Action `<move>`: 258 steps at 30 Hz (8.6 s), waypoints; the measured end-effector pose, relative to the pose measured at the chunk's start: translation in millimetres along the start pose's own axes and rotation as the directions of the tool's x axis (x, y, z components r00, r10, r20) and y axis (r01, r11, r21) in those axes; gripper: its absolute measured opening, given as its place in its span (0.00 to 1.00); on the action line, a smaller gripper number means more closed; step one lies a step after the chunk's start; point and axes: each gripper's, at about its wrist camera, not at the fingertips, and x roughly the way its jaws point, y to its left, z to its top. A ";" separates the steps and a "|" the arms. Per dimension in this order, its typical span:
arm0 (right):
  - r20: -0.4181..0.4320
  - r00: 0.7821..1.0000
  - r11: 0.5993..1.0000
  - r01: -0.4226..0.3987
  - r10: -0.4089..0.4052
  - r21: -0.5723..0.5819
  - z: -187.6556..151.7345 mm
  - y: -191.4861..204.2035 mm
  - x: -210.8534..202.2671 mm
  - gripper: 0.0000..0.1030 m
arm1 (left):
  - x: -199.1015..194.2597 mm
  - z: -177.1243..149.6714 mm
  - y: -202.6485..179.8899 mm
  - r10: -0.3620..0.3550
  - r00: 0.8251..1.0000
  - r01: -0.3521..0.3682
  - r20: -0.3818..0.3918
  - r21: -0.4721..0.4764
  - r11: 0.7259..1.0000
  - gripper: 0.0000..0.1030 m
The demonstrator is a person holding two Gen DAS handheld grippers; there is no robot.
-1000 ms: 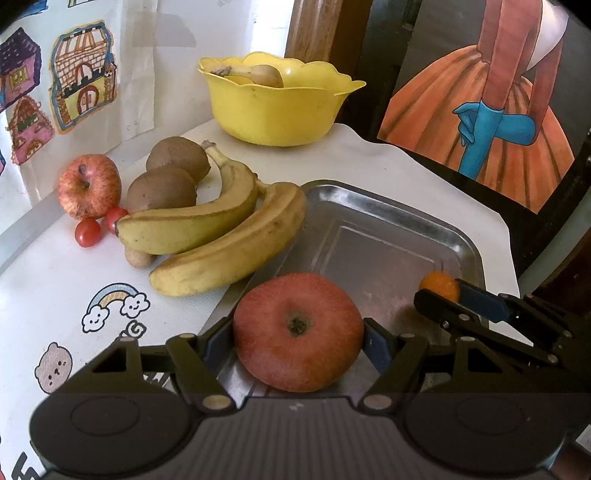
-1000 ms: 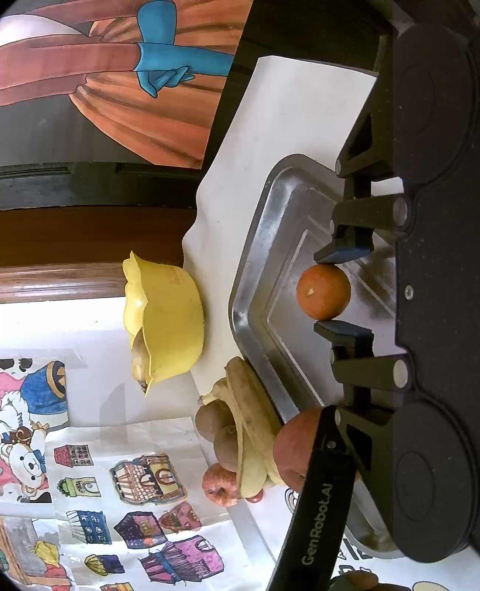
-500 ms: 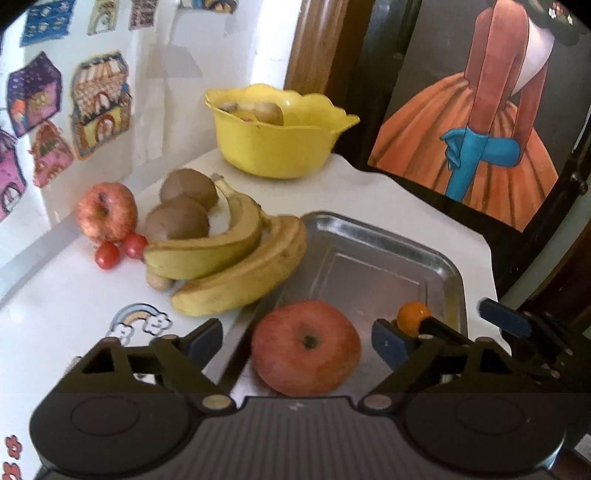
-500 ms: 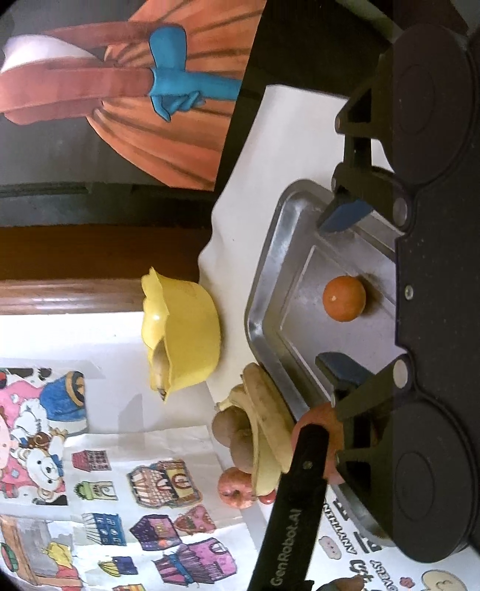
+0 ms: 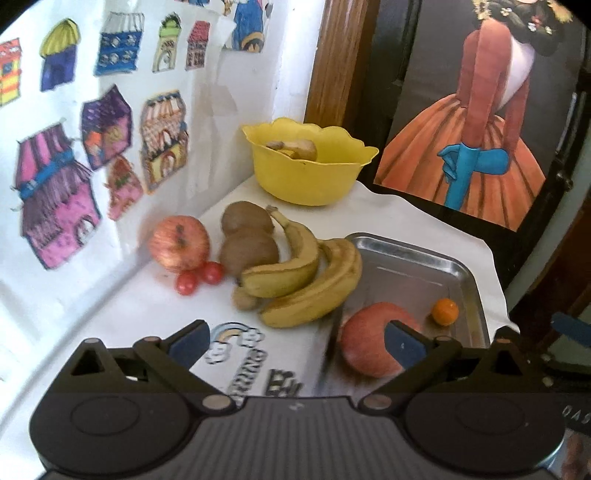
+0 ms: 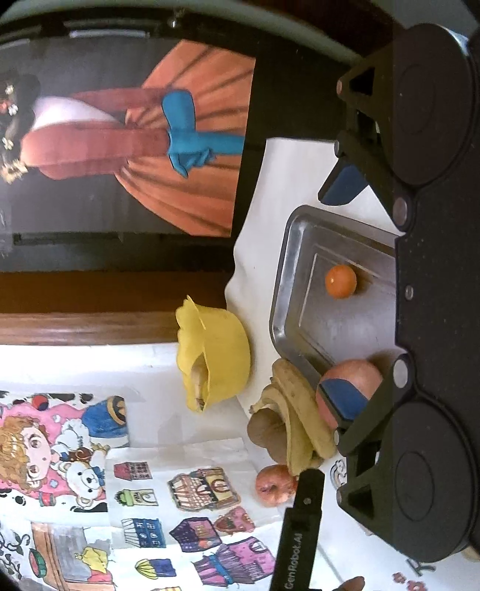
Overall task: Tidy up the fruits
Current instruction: 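Withdraw both tools from the tray and move toward the bananas, then grasp one banana with the left tool while the right tool grasps the other banana, then lift both bananas and carry them toward the metal tray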
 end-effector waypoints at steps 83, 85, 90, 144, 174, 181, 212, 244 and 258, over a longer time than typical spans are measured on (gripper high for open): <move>-0.258 0.950 0.974 -0.133 0.178 0.182 39.3 30.6 44.0 0.99 | 25.3 36.3 46.6 0.187 0.965 -0.164 -0.185 0.131 0.978 1.00; -0.258 0.953 0.976 -0.114 0.161 0.187 41.2 34.3 51.8 0.99 | 41.9 44.3 49.7 0.137 0.972 -0.108 -0.192 0.153 0.982 1.00; -0.261 0.954 0.971 -0.088 0.146 0.223 49.0 43.8 83.5 0.90 | 70.9 60.2 53.7 0.028 0.978 0.009 -0.208 0.172 0.985 0.99; -0.464 0.812 0.892 -0.146 0.355 0.429 40.8 103.9 132.6 0.33 | 56.2 28.4 85.1 -0.241 0.904 0.286 -0.354 0.081 0.955 0.38; -0.564 0.733 0.823 0.012 0.379 0.568 -28.1 81.6 25.5 0.34 | 52.5 5.0 69.6 -0.177 0.904 0.264 -0.390 0.183 0.947 0.46; -0.570 0.749 0.841 0.032 0.337 0.540 -31.3 83.2 25.0 0.36 | 63.5 -0.2 64.1 -0.107 0.891 0.222 -0.442 0.219 0.950 0.40; -0.458 0.842 0.914 -0.095 0.286 0.396 -50.5 66.0 -8.1 0.36 | 38.8 -18.2 28.4 -0.091 0.876 0.217 -0.474 0.217 0.952 0.35; -0.244 0.883 0.813 -0.220 0.401 0.539 19.7 -80.1 -7.2 0.36 | 56.1 75.1 -73.4 -0.110 0.966 0.167 -0.236 0.236 0.957 0.35; -0.361 0.843 0.854 -0.199 0.400 0.481 13.5 -90.4 43.3 0.36 | 126.6 87.3 -101.6 -0.116 0.951 0.207 -0.287 0.311 0.928 0.35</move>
